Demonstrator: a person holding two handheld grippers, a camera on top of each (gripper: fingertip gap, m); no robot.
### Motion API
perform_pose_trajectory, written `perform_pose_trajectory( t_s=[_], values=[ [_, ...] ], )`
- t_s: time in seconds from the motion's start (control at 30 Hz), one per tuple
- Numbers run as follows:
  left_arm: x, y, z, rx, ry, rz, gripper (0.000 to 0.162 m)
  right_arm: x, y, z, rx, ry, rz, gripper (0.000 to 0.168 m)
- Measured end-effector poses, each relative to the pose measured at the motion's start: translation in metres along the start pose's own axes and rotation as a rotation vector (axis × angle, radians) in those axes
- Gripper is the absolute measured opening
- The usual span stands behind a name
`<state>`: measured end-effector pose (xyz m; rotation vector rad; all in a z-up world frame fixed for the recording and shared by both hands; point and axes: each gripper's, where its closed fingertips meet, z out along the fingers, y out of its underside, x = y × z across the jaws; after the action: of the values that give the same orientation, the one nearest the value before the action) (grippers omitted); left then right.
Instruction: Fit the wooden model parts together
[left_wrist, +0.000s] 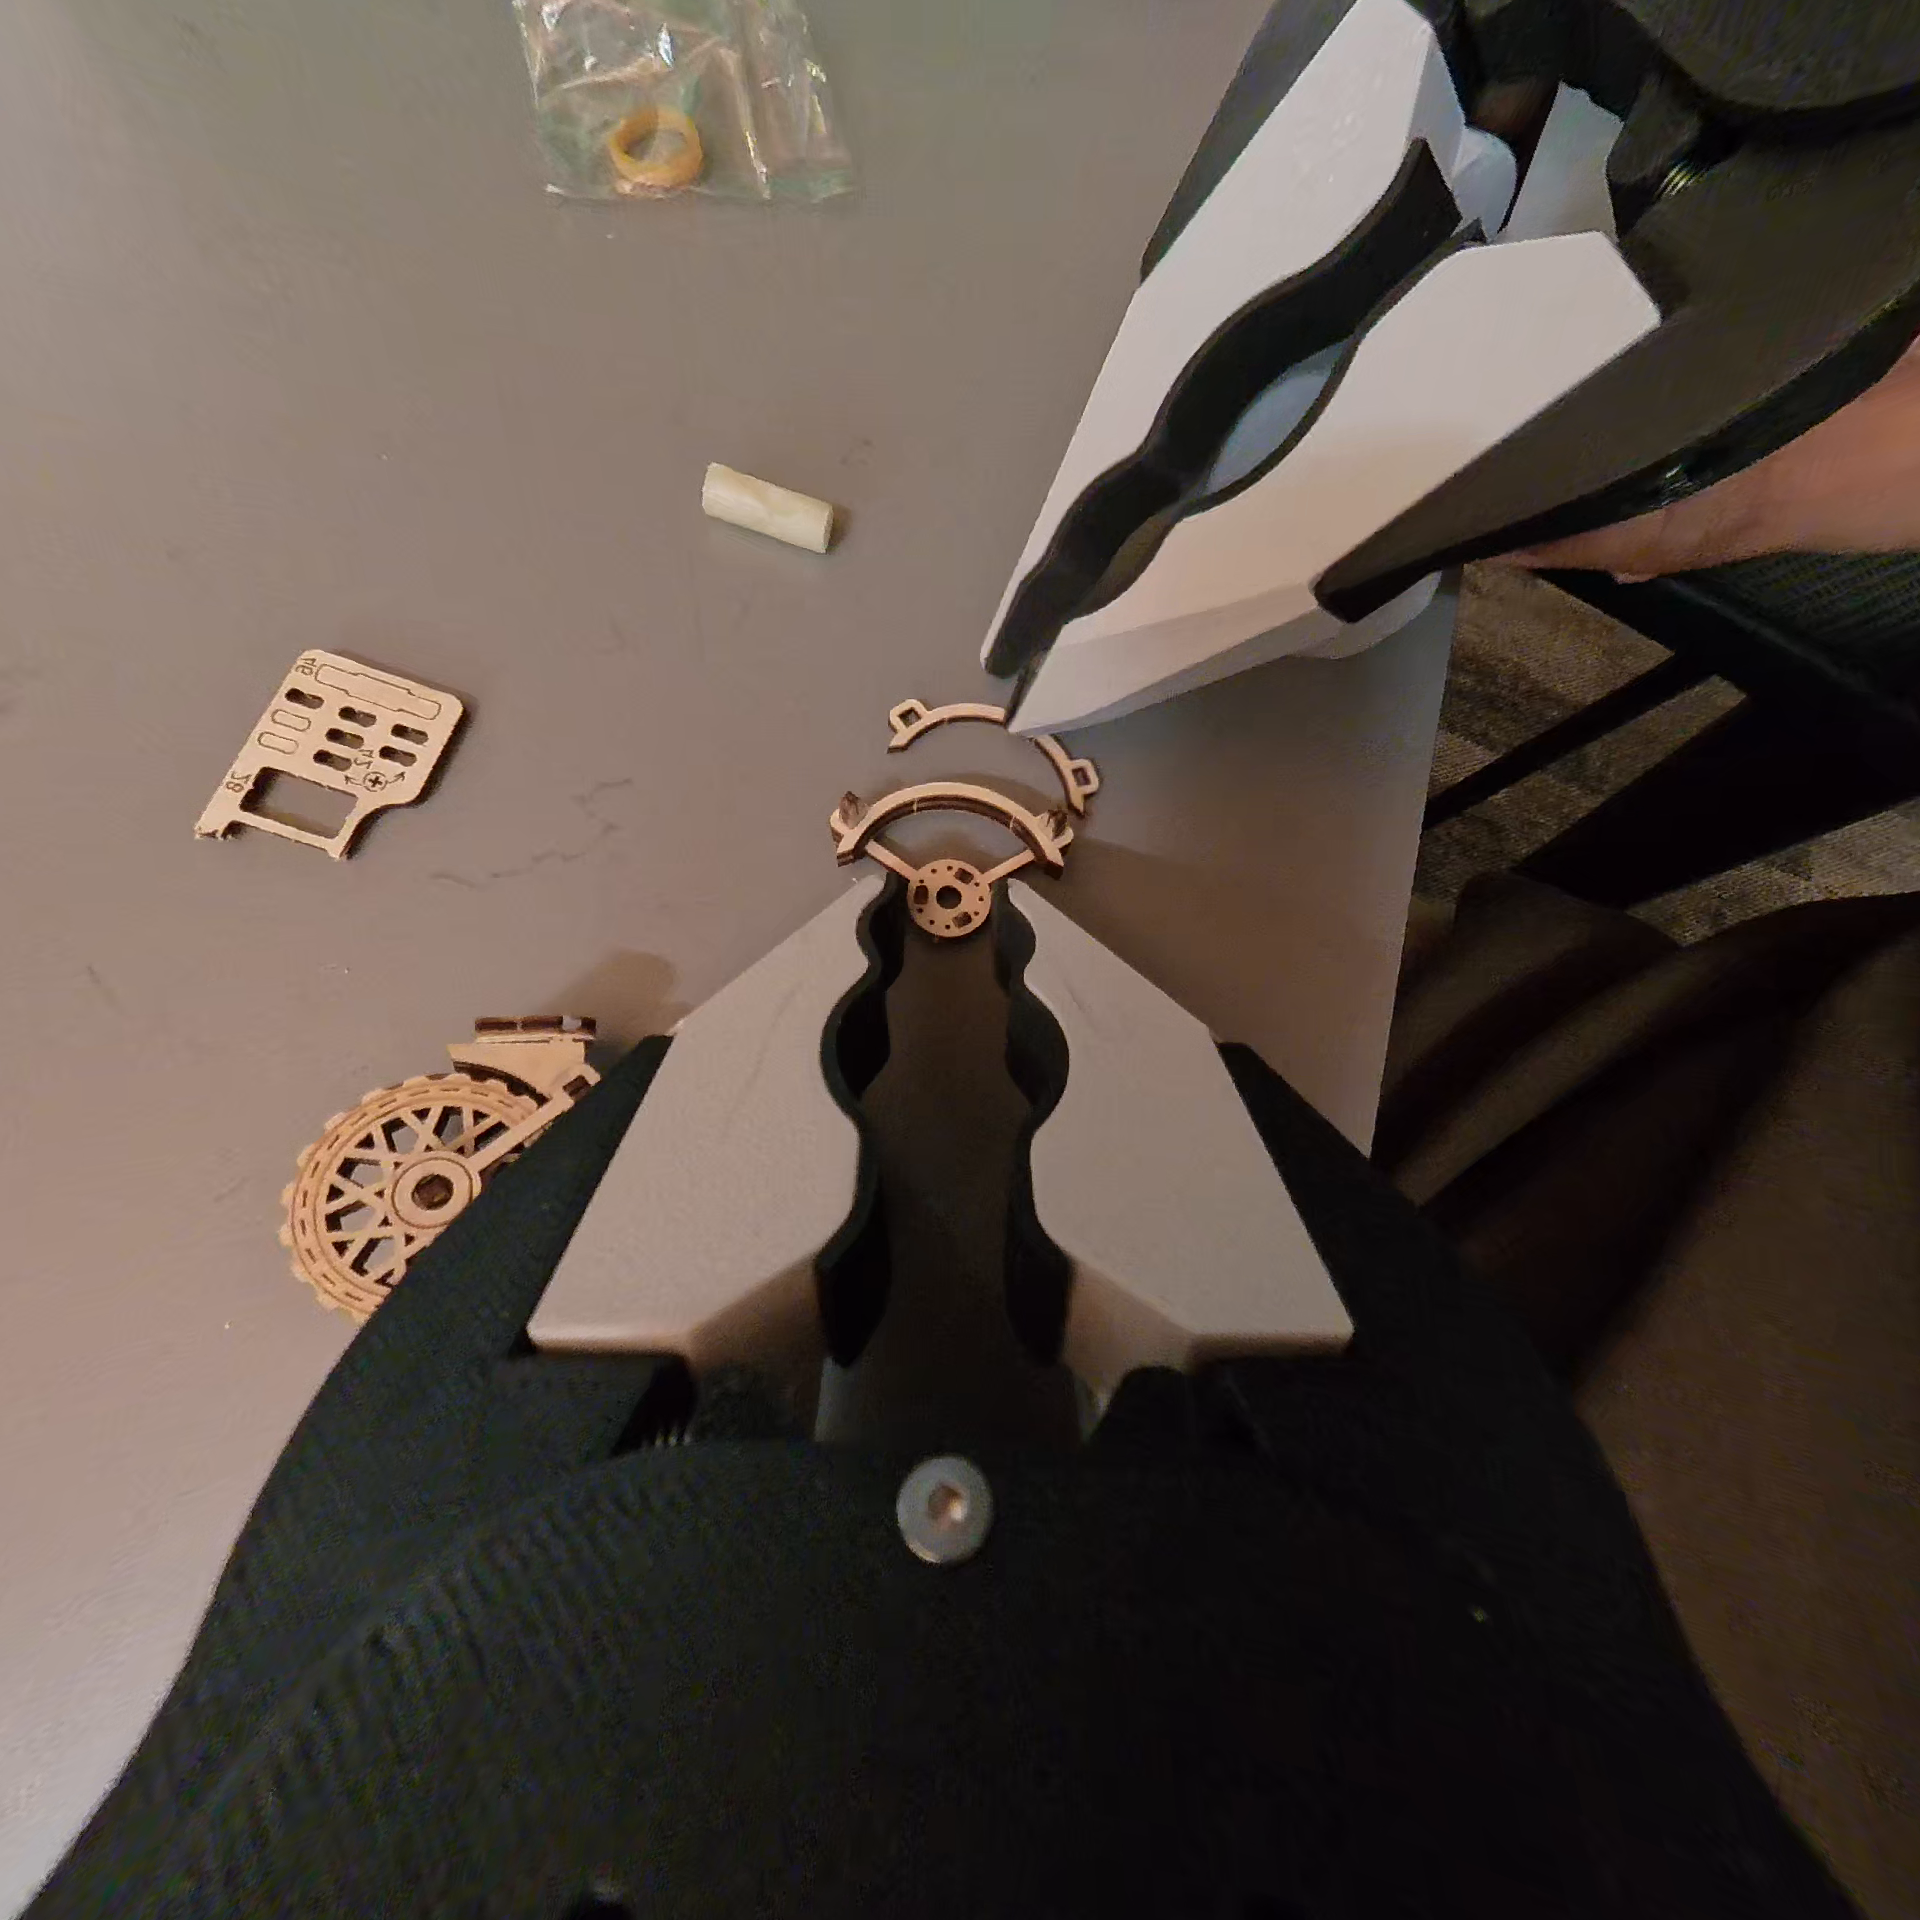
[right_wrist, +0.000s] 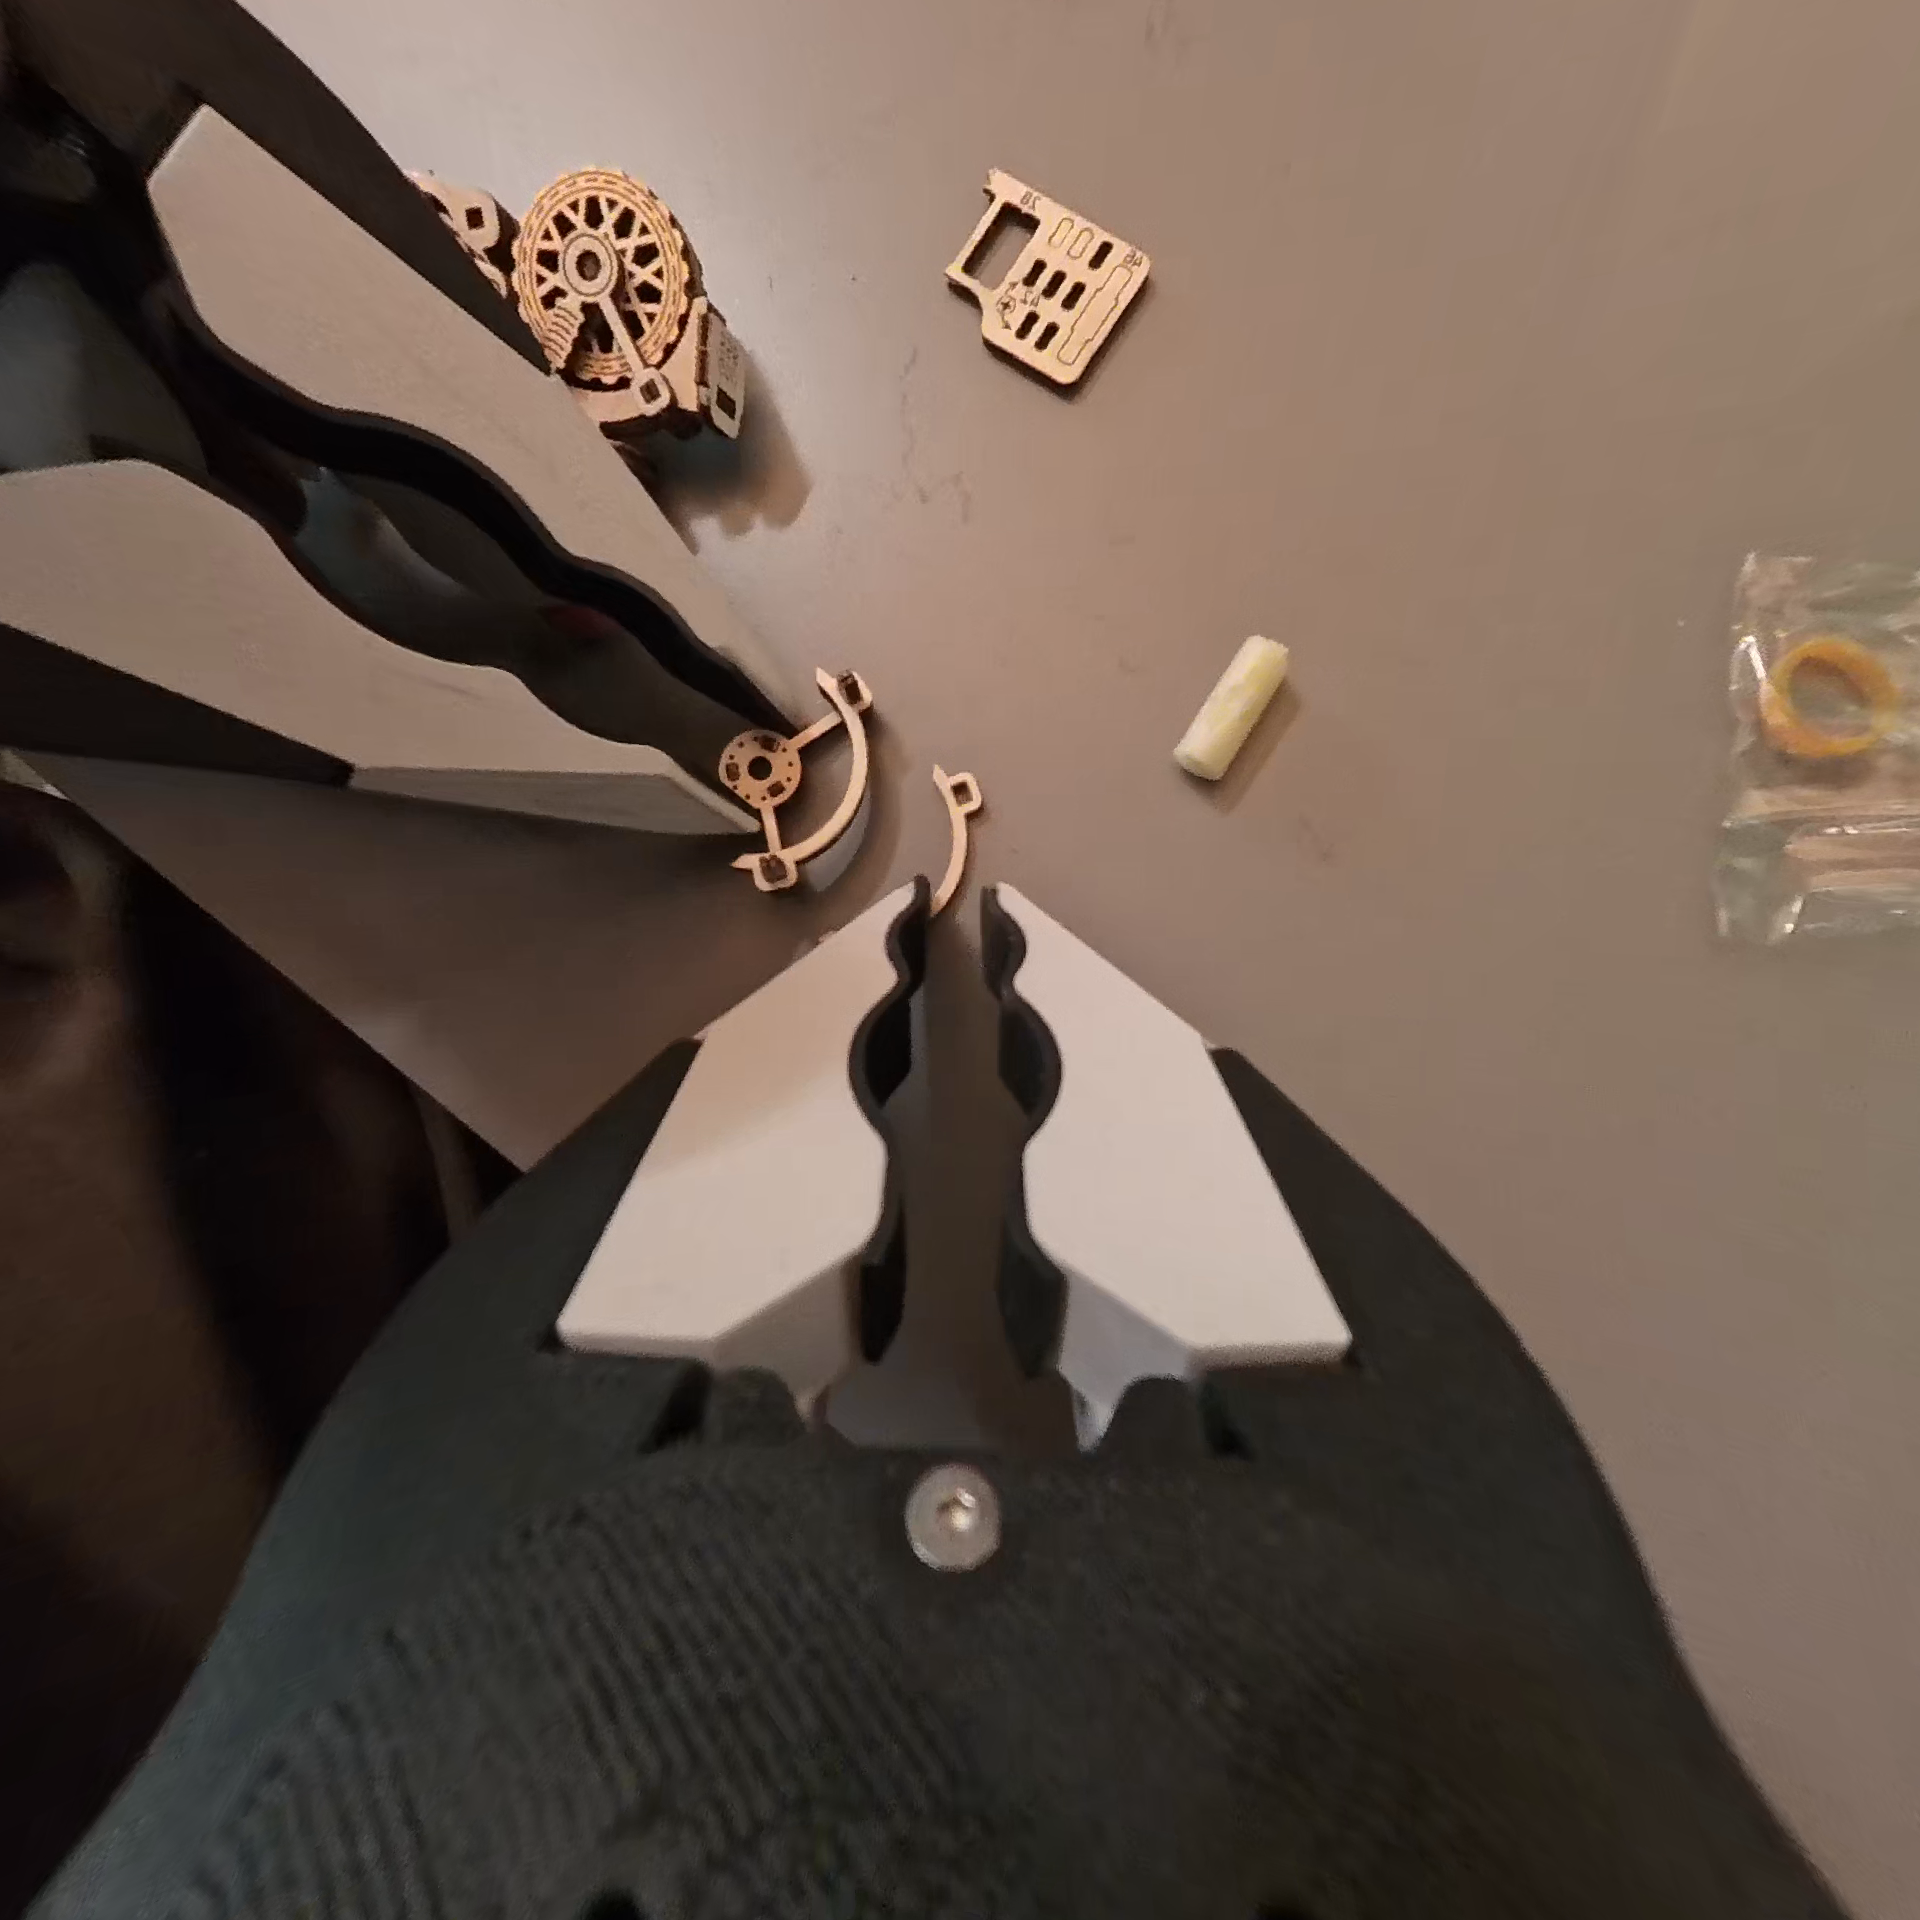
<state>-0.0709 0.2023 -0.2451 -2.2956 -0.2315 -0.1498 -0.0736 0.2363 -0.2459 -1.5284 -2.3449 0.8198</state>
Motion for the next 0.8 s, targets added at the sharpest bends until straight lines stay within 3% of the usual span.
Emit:
perform_pose_trajectory(
  t_s=[0.5, 0.67, 0.8],
  values=[
    [0.000, 0.000, 0.000, 0.001, 0.008, -0.009, 0.013, 0.002, -0.001, 0.003, 0.005, 0.014, -0.027, 0.001],
    [0.000, 0.000, 0.000, 0.001, 0.008, -0.007, 0.013, 0.005, -0.022, -0.008, 0.132, 0.024, -0.002, 0.001],
    [0.000, 0.000, 0.000, -0.001, 0.002, -0.001, 0.013, -0.006, -0.033, -0.013, 0.194, -0.084, 0.117, 0.001]
  ],
)
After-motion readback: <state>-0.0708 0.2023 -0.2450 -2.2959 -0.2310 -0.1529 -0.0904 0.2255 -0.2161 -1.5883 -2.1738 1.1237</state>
